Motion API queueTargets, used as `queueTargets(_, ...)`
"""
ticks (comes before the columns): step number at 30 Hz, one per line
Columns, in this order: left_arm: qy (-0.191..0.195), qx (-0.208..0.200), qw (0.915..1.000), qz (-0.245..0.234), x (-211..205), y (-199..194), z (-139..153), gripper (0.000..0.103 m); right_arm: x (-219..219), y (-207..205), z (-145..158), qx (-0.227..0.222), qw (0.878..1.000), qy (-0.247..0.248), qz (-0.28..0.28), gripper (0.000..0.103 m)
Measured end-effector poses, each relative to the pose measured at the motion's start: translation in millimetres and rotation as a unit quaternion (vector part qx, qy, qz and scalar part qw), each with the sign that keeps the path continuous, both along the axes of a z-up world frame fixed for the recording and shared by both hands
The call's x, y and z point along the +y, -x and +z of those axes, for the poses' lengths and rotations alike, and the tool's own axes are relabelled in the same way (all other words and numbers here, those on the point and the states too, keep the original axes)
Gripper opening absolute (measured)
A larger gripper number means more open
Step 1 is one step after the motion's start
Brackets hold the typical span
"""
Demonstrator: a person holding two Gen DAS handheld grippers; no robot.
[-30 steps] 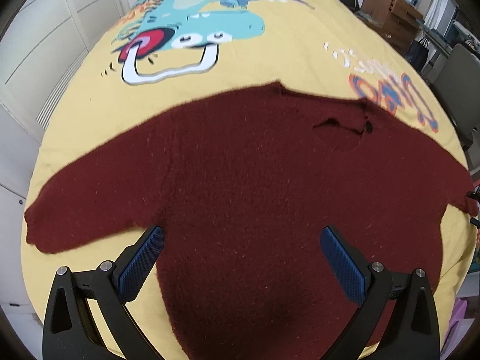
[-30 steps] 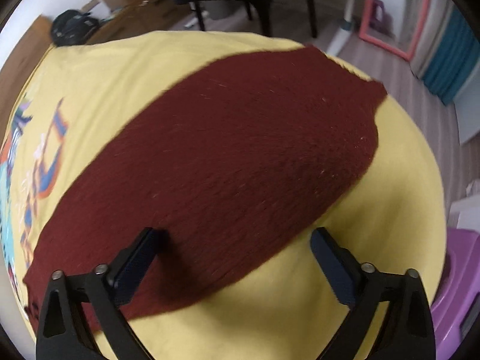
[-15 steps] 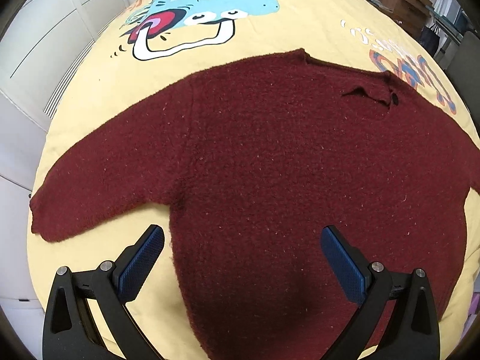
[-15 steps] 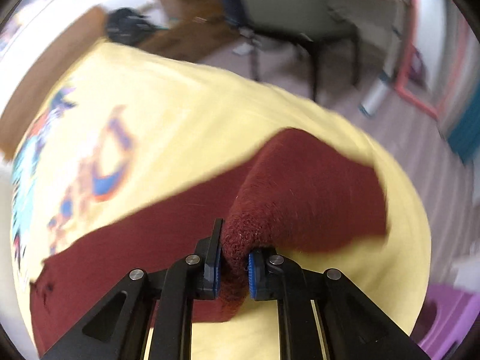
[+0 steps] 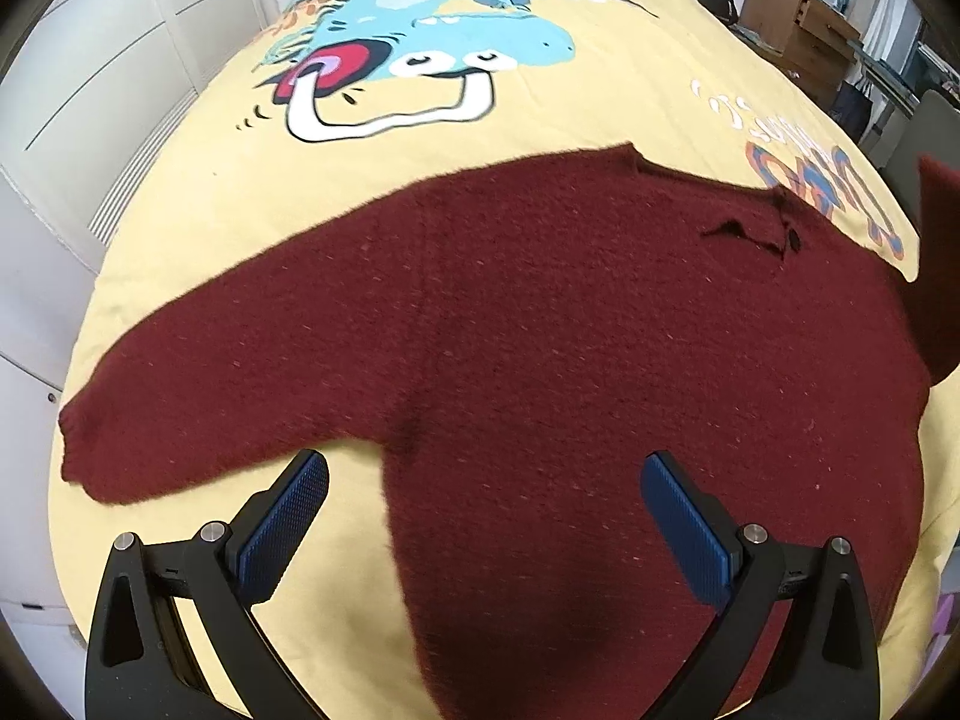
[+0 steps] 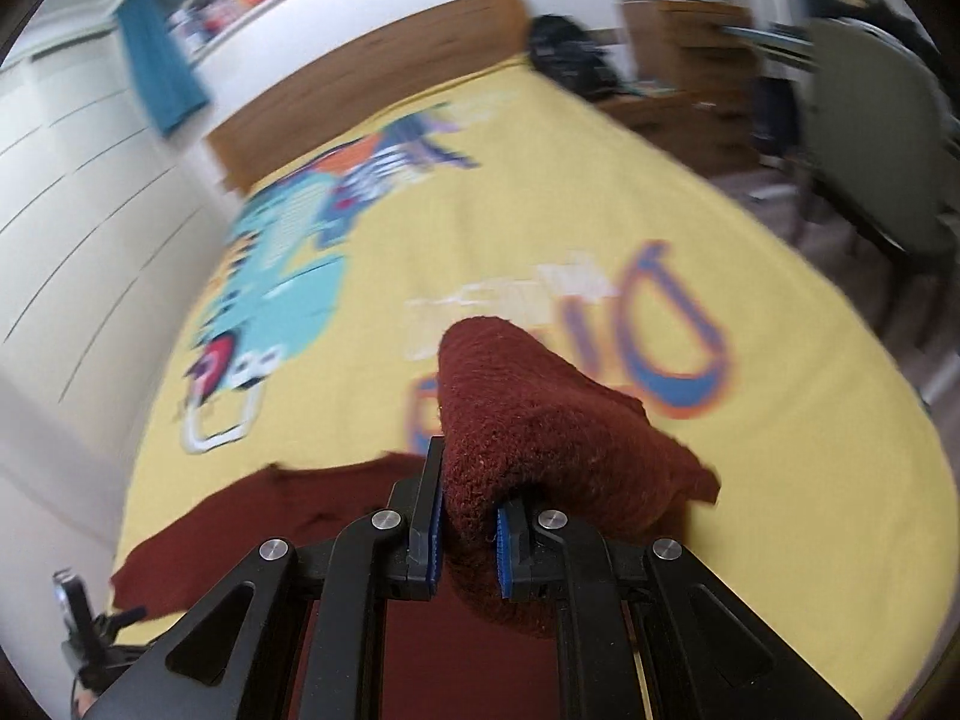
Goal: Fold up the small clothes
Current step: 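Fold the held sleeve across the sweater body with the right tool, release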
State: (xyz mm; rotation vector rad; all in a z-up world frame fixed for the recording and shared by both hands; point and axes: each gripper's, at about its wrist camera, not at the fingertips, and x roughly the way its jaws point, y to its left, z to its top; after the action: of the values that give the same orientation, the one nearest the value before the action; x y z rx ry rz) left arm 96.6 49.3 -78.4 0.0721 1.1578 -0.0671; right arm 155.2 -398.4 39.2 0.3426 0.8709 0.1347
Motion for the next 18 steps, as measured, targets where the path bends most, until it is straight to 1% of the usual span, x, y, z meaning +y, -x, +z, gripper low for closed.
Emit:
queueTargets(3, 0.003, -0.004, 1.0, 0.008, 9.8, -2.3, 2.4, 0.102, 47.4, -14.2, -7.5, 0.011, 0.999, 0.0, 0.042, 0.013)
queueTargets(5, 0.003, -0.005, 0.9999, 0.012, 15.2, -3.4, 2.5, 0.102, 74.1, -17.8, -21.1, 0.028, 0.997, 0.011, 0.068, 0.013)
queueTargets(7, 0.001, -0.004, 0.9999, 0.014, 19.7, -4.0, 1.6, 0.102, 96.7, -19.2, -41.0, 0.052, 0.995, 0.018, 0.087, 0.013)
queueTargets(10, -0.002, 0.0, 0.9998, 0.018, 24.7, -4.8, -2.5, 0.102, 130.2, -18.0, -84.0, 0.1, 0.987, 0.046, 0.119, 0.013)
queueTargets(14, -0.002, 0.022, 0.9995, 0.023, 29.6, -7.0, -14.3, 0.102, 154.4, -4.8, -127.8, 0.154, 0.975, 0.069, 0.144, 0.013)
queueTargets(18, 0.009, 0.037, 0.999, 0.024, 33.5, -7.3, -21.4, 0.102, 166.9, 3.9, -159.2, 0.187, 0.965, 0.085, 0.161, 0.013)
